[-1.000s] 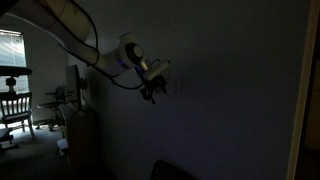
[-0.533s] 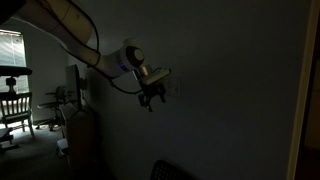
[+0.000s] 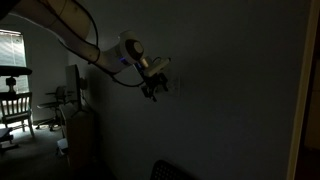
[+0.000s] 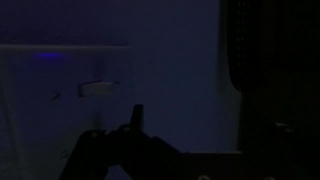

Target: Switch off the light

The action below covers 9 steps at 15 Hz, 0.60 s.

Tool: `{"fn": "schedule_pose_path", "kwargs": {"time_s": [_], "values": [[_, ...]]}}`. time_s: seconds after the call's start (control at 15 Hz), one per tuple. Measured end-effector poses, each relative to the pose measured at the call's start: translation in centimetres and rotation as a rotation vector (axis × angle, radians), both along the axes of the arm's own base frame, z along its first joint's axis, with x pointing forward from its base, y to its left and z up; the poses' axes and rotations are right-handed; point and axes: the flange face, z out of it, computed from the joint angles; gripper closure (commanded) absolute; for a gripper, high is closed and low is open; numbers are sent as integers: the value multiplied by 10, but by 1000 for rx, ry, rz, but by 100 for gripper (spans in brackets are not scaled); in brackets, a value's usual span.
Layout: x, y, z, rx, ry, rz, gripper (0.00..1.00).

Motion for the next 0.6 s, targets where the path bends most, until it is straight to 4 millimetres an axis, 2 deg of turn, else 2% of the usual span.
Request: {"fn": "schedule_pose_path", "kwargs": {"time_s": [0.27, 0.6], "values": [[6, 4, 16, 39, -118, 44, 0], [11, 3, 19, 73, -173, 65, 0]]}}
